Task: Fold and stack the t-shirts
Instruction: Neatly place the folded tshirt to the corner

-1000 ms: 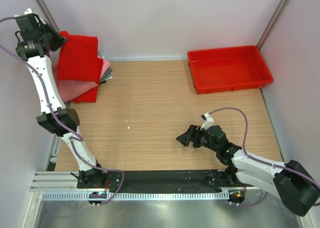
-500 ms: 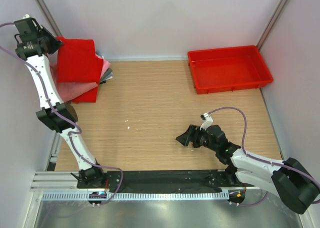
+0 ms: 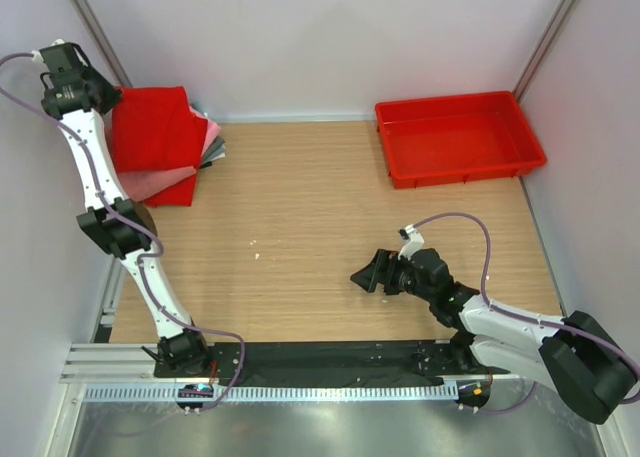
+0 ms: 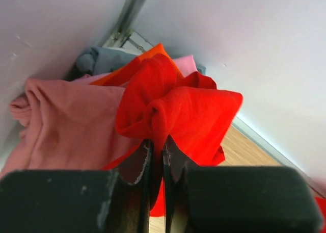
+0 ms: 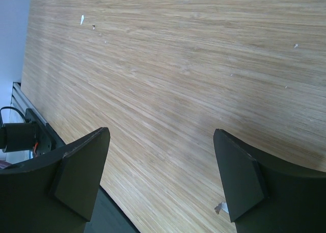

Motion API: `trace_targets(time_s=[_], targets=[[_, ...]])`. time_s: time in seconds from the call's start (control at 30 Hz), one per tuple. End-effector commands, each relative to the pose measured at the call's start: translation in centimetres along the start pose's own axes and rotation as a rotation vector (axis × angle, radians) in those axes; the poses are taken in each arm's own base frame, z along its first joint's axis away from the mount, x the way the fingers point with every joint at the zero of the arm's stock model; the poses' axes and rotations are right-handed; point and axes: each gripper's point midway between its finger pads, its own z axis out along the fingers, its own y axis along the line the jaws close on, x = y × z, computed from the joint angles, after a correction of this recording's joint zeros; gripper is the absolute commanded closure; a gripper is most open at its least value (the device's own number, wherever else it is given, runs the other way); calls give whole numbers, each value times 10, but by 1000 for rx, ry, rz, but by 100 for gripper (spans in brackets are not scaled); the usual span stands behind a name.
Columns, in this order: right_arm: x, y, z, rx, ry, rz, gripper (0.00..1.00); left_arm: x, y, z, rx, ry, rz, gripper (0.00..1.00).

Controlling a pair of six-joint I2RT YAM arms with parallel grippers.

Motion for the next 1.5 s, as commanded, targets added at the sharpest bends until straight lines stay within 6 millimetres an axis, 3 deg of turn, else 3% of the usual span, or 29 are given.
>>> trace_targets(time_s=[0.0, 0.13, 0.17, 0.2, 0.37, 0.63, 0.7, 0.73, 0.8, 0.9, 1.13, 1.33, 1.37, 1.4, 1.47], targets=[[-22, 21, 3, -61, -63, -31, 11, -27, 11, -1, -55, -103, 40, 90], [-22, 21, 4, -61, -61, -31, 11, -16, 26, 19, -92, -82, 40, 81], [-23, 21, 4, -62, -62, -31, 11, -24, 21, 18, -78, -116, 46, 79], [-23, 21, 4, -62, -62, -32, 11, -16, 27, 25, -86, -96, 45, 77], [-23, 21, 5, -59, -59, -32, 11, -21, 41, 36, -148, -131, 85, 63], [-22, 21, 7, -59, -50, -31, 11, -27, 39, 37, -171, -166, 103, 41], [-22, 22, 7, -64, -51, -33, 11, -33, 35, 29, -165, -180, 96, 33], [-22, 21, 7, -62, -48, -32, 11, -33, 31, 28, -149, -179, 93, 22], [-22, 22, 7, -64, -51, -33, 11, -40, 25, 17, -139, -197, 90, 1], [-22, 22, 6, -66, -51, -34, 11, -45, 22, 6, -141, -211, 86, 0], [-21, 22, 5, -69, -52, -32, 11, -71, 26, -42, -230, -302, 67, 0], [-21, 22, 5, -72, -55, -33, 11, -101, 25, -114, -303, -427, 0, 0], [-22, 23, 5, -73, -56, -35, 11, -99, 21, -117, -299, -426, -4, 0], [-21, 22, 5, -72, -55, -35, 11, -105, 12, -140, -277, -457, -9, 0], [-22, 23, 5, -75, -61, -36, 11, -96, -3, -149, -247, -445, 0, 0]])
